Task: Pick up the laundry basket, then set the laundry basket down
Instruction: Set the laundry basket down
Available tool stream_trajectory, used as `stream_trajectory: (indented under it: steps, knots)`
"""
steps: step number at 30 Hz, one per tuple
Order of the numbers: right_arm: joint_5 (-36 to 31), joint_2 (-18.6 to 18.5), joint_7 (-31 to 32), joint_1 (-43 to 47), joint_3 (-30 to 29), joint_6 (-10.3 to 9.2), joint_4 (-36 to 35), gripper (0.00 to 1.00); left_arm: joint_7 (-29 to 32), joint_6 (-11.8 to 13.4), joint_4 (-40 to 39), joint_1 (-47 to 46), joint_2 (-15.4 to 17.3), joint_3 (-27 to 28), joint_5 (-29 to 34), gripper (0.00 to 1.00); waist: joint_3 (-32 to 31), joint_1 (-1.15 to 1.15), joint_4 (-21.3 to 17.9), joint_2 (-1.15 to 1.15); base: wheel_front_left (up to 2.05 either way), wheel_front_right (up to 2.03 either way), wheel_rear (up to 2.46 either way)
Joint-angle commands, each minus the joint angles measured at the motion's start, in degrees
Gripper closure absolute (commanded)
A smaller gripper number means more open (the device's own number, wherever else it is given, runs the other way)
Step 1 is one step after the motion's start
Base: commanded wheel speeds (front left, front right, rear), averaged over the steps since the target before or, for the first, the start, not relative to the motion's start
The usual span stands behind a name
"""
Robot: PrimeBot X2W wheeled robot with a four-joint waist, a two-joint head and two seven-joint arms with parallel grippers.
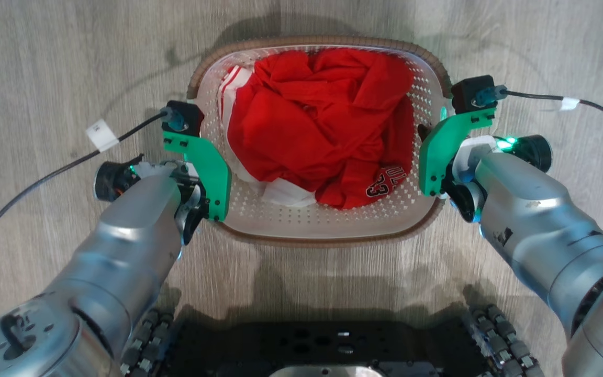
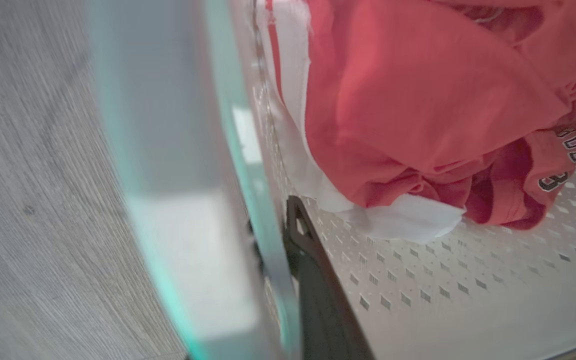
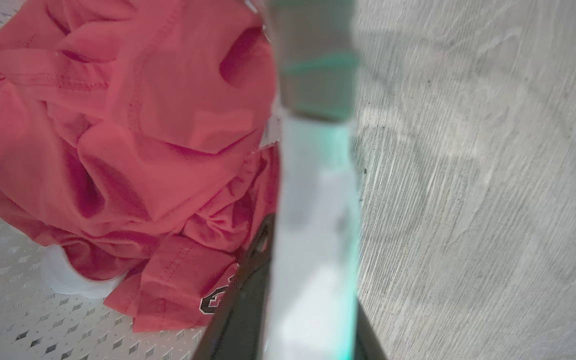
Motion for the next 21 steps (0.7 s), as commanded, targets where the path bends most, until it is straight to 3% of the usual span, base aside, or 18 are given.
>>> stream_trajectory:
  steps: [1,21]
  knots:
    - [-0.7,2.2,-1.1,2.3,0.8,0.84,-1.1,1.00,-0.3,0.0,-1.2,-1.1,-0.1,-0.5,-0.3,1.00,0.7,-0.01,0.2,0.00,0.00,0.00,0.00]
    - [-1.3,2.6,-1.2,2.0,1.0,0.84,-0.4,1.00,-1.0,0.8,-1.8,-2.5,-0.1,-2.2,-2.3,1.00,3.2,-0.01,0.5,0.00,0.00,0.00,0.00]
